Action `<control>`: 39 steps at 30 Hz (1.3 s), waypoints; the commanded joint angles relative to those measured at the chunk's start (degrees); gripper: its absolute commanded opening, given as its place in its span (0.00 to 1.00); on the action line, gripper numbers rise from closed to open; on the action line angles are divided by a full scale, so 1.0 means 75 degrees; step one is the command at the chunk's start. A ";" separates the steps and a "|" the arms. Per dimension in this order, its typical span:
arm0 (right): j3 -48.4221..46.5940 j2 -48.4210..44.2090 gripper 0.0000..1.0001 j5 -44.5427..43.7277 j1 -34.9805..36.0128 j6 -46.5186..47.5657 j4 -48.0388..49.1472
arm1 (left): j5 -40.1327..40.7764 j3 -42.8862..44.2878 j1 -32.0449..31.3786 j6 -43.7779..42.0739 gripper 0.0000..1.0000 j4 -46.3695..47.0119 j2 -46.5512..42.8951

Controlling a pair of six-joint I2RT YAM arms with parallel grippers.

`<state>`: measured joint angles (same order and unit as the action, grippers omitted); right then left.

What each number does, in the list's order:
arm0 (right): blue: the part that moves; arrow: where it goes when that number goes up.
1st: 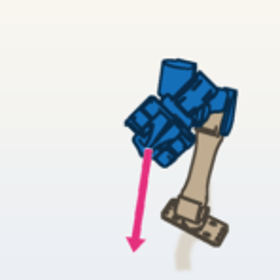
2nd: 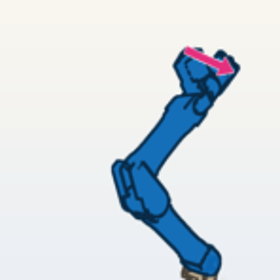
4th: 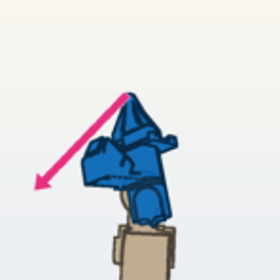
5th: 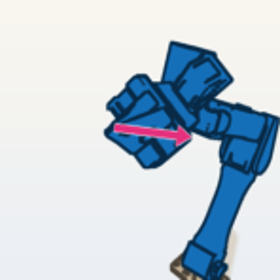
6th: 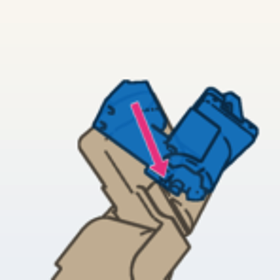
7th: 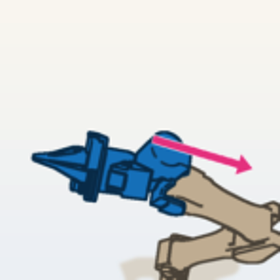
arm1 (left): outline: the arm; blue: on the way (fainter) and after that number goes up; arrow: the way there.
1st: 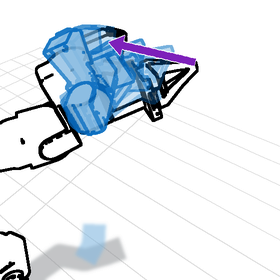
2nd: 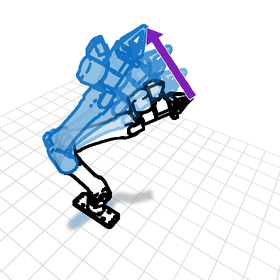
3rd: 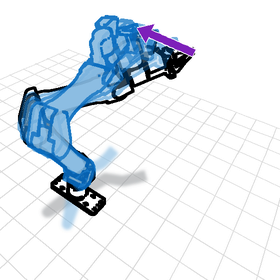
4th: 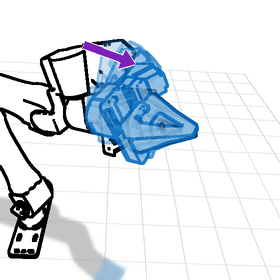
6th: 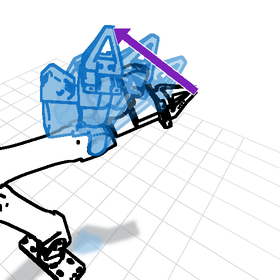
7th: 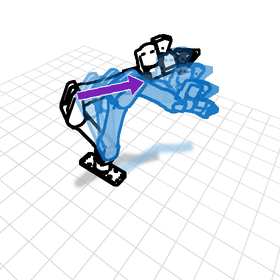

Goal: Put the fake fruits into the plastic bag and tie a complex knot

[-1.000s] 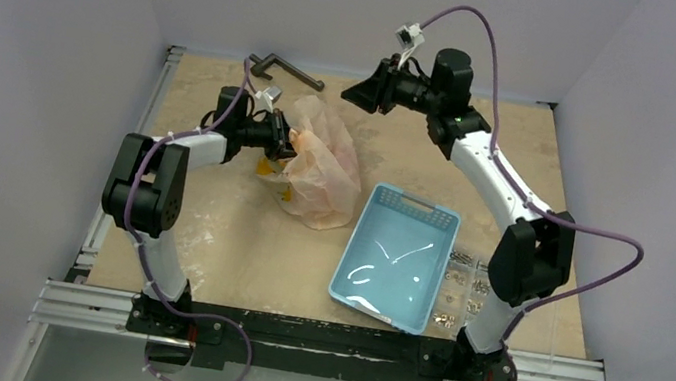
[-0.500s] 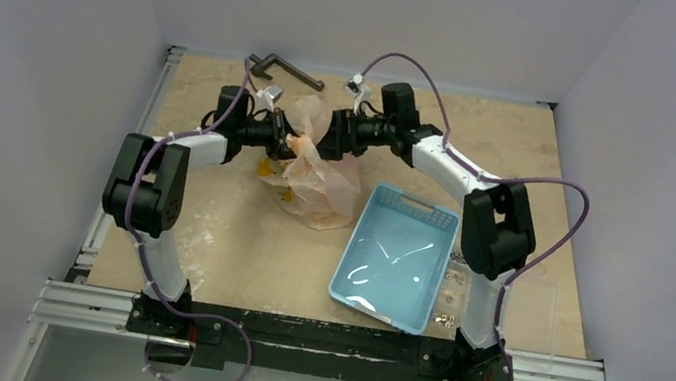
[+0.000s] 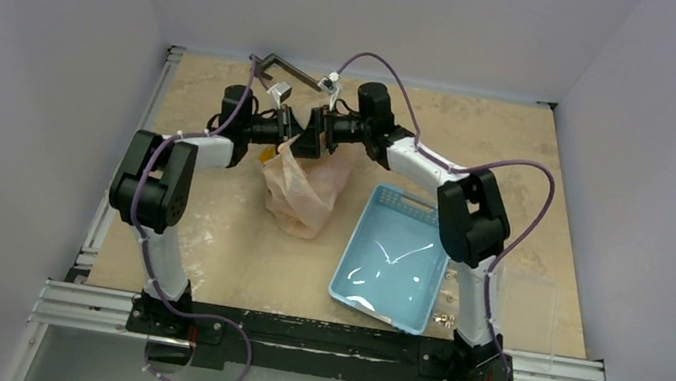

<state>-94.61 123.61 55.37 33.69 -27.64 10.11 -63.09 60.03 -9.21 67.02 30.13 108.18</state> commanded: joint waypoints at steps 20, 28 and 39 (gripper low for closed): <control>0.0625 -0.1872 0.65 0.0376 -0.1194 0.2109 -0.2670 | -0.0481 0.0259 0.0045 -0.1945 0.00 -0.2089 -0.0538; 0.0395 -0.1426 0.27 0.0114 -0.0997 0.2010 -0.2187 | -0.0512 0.0462 0.0013 -0.2785 0.00 -0.3148 -0.0603; -0.0537 -0.0675 0.00 -0.0017 -0.0696 0.0524 -0.0576 | -0.0559 0.0596 -0.0084 -0.3405 0.00 -0.3795 -0.0573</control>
<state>-96.57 119.77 55.99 27.49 -20.01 -1.78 -66.02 62.39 -9.39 44.05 2.85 106.06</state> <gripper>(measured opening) 0.004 0.005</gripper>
